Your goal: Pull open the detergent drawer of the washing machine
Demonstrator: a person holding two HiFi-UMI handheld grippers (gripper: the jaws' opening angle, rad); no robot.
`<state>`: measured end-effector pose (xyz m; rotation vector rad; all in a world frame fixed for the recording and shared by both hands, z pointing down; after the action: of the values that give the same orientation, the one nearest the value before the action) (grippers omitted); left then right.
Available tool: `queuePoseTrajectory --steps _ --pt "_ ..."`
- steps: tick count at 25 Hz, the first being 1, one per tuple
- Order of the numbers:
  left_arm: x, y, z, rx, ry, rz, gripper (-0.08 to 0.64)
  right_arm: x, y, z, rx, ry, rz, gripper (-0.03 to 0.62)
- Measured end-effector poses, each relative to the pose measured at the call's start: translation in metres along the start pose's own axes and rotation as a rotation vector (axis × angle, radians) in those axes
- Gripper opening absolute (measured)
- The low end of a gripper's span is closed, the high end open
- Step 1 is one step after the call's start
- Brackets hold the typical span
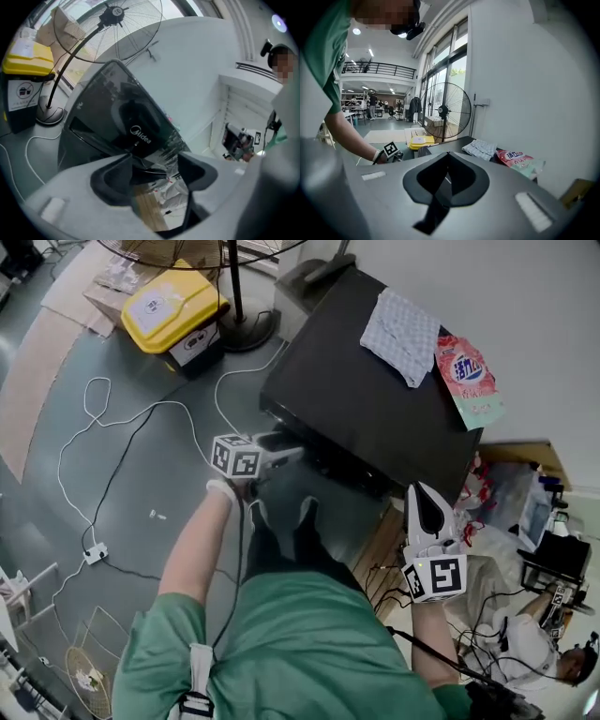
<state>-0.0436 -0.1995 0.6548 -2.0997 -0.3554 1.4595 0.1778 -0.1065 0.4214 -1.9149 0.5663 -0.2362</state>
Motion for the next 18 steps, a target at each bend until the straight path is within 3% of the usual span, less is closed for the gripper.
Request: queuePoseTrajectory --steps 8,18 --pt "-0.022 0.004 -0.016 -0.029 -0.044 0.056 0.304 -0.006 -0.012 0.015 -0.019 -0.089 -0.058 -0.002" --pt "-0.032 0.008 -0.028 -0.027 -0.106 0.101 0.353 -0.011 -0.030 0.014 -0.034 -0.115 -0.125 -0.002"
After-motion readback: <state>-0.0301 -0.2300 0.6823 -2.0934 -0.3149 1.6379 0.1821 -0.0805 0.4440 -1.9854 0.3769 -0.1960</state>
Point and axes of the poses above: the fingertips, and each gripper's own axes: z backward along the fingers, x to its right, y out of its top, the point moved 4 cm from there along z, backward along the fingers, and after that the axes turned 2 degrees about -x, right-handed, at the moved point
